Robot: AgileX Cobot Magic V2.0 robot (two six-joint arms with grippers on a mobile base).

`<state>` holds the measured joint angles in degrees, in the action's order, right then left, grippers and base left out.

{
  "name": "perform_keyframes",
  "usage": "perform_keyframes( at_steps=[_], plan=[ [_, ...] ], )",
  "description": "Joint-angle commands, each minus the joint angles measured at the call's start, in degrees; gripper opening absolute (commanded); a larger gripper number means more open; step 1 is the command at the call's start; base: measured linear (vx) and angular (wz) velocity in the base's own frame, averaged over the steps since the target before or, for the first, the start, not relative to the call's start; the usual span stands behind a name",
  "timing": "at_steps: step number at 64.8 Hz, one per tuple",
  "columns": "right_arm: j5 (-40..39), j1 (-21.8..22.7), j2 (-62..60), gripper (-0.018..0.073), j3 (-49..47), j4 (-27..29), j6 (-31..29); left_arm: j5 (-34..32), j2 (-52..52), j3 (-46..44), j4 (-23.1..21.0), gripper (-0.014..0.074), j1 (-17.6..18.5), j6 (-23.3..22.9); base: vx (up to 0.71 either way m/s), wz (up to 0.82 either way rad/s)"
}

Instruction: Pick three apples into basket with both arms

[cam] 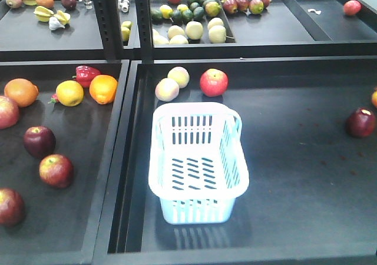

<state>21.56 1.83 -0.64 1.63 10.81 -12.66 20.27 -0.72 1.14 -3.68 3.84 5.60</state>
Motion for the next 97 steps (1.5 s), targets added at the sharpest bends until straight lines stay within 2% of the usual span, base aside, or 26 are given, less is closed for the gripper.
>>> perform_keyframes(
  at_steps=[1, 97],
  plan=[
    [-3.9, 0.0, -0.7, -0.0004, 0.2, 0.2, -0.1, -4.0, -0.7, -1.5, -0.3, -0.0006, 0.1, -0.2, 0.14, 0.05],
    [-3.9, 0.0, -0.7, -0.0004, 0.2, 0.2, -0.1, -4.0, -0.7, -1.5, -0.3, -0.0006, 0.1, -0.2, 0.05, 0.04]
  ],
)
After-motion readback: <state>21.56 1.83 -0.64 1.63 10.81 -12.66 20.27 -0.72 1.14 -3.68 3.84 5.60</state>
